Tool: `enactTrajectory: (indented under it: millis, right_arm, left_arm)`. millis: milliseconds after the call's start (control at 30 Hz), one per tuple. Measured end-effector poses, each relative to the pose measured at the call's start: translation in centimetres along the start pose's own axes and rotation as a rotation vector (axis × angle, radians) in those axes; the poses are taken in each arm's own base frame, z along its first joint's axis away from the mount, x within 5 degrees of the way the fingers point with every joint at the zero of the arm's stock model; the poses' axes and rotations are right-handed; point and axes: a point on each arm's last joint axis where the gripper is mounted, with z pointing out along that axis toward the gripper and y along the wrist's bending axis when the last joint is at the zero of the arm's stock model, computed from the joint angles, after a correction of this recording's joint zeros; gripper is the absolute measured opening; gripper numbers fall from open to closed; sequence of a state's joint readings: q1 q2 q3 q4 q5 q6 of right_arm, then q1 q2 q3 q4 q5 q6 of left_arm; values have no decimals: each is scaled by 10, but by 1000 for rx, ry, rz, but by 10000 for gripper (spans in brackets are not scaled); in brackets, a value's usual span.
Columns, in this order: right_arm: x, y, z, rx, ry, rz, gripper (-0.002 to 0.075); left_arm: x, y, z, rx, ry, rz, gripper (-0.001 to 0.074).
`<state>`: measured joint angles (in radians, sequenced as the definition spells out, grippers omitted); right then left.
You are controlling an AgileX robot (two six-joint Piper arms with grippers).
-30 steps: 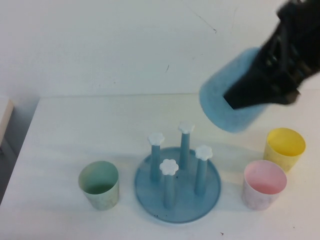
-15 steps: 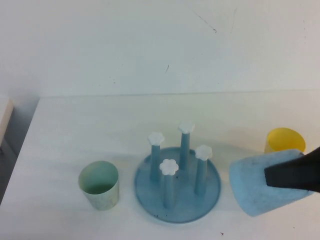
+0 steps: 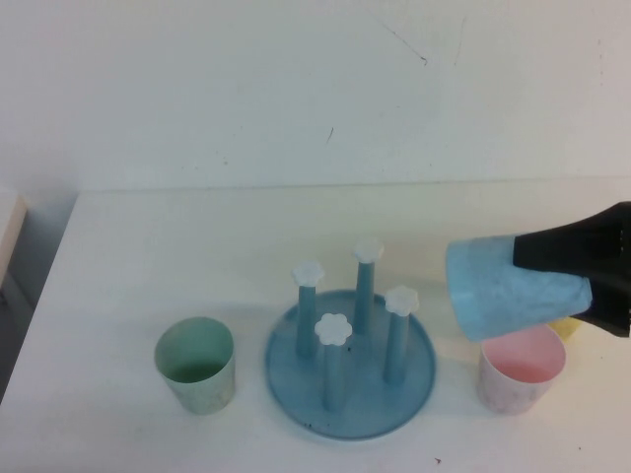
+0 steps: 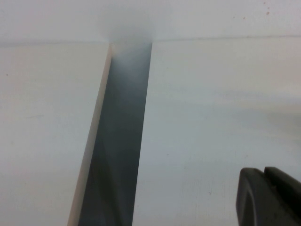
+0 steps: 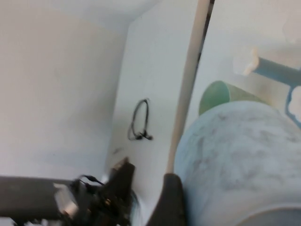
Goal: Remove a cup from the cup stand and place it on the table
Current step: Hand over the cup
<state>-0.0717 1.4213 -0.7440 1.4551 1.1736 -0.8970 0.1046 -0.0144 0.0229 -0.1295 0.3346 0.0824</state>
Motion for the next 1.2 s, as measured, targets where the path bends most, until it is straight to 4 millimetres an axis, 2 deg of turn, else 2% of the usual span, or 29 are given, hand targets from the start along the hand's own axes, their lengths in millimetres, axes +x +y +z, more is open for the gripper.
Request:
enactTrajectory:
  millis: [267, 667, 1200]
  right_arm:
    - [-6, 4, 0, -55, -59, 225, 606]
    - [-7, 5, 0, -67, -63, 348, 606]
    - [-6, 4, 0, -53, -52, 295, 606]
  left_arm:
    - [0, 0, 0, 0, 0, 0, -3]
    - [0, 0, 0, 0, 0, 0, -3]
    - [0, 0, 0, 0, 0, 0, -3]
